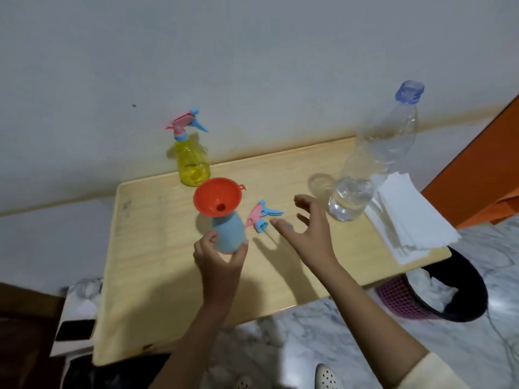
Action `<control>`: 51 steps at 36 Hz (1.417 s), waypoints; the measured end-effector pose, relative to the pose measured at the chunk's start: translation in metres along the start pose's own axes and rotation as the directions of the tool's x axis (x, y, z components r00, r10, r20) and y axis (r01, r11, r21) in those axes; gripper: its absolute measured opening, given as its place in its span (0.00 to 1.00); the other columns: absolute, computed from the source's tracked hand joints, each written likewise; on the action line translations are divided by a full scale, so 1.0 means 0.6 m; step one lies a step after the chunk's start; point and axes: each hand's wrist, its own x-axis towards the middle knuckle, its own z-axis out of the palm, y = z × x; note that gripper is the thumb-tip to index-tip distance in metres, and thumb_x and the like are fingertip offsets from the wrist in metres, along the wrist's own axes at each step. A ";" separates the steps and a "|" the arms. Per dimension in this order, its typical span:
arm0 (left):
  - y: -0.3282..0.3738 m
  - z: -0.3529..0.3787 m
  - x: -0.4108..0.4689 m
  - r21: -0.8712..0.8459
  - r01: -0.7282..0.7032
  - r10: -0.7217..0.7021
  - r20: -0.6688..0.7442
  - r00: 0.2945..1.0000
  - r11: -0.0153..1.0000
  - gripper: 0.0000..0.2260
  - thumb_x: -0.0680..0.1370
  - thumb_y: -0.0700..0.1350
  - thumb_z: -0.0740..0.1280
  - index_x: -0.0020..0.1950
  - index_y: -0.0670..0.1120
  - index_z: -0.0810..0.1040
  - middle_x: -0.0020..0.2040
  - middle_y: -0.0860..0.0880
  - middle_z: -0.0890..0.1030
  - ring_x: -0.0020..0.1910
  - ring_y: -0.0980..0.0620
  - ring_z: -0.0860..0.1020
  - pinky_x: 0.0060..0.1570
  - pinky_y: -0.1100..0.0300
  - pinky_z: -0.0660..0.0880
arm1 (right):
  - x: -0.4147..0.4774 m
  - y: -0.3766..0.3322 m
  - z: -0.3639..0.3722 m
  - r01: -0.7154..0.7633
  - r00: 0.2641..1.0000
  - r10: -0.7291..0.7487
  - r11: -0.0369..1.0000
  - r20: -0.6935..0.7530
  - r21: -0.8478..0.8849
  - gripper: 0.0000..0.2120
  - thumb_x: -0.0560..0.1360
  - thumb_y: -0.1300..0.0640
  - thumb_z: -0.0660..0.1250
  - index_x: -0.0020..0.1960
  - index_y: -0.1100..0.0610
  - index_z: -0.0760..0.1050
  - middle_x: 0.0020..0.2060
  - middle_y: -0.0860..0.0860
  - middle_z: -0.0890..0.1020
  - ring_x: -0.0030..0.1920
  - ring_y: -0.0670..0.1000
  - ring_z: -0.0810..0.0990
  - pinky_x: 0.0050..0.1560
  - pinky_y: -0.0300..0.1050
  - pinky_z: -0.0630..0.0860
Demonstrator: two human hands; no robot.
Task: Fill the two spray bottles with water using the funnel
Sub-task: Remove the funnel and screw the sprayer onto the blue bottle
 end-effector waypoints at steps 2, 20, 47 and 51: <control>-0.019 -0.016 0.026 -0.023 0.012 -0.012 0.022 1.000 1.000 0.34 0.62 0.58 0.72 0.59 0.37 0.71 0.52 0.48 0.69 0.54 0.40 0.74 0.56 0.44 0.74 | 0.008 -0.028 0.035 0.036 0.996 -0.034 0.999 0.077 -0.024 0.35 0.64 0.53 0.78 0.66 0.57 0.66 0.60 0.50 0.71 0.61 0.44 0.70 0.58 0.30 0.68; -0.065 -0.012 0.114 -0.176 0.070 0.004 0.391 0.920 0.982 0.21 0.64 0.57 0.72 0.55 0.68 0.70 0.60 0.48 0.75 0.59 0.50 0.77 0.60 0.45 0.74 | 0.037 -0.103 0.156 0.036 0.979 -0.005 0.988 0.204 -0.149 0.46 0.60 0.50 0.81 0.70 0.56 0.61 0.65 0.52 0.65 0.60 0.45 0.67 0.53 0.32 0.62; -0.070 -0.008 0.100 -0.129 0.015 0.034 0.367 0.930 0.992 0.32 0.66 0.62 0.68 0.67 0.54 0.66 0.59 0.63 0.69 0.61 0.54 0.70 0.62 0.50 0.71 | 0.135 0.105 -0.026 -0.262 0.957 0.291 0.891 0.023 -0.370 0.47 0.61 0.56 0.80 0.71 0.60 0.57 0.65 0.60 0.62 0.63 0.59 0.69 0.59 0.44 0.66; -0.073 -0.005 0.095 -0.142 0.015 0.035 0.341 0.939 0.990 0.31 0.66 0.62 0.69 0.67 0.54 0.67 0.61 0.63 0.69 0.63 0.53 0.70 0.62 0.47 0.70 | 0.146 0.116 -0.019 -0.248 0.956 0.289 0.892 0.055 -0.378 0.48 0.62 0.55 0.79 0.73 0.59 0.55 0.67 0.59 0.61 0.66 0.59 0.67 0.63 0.48 0.66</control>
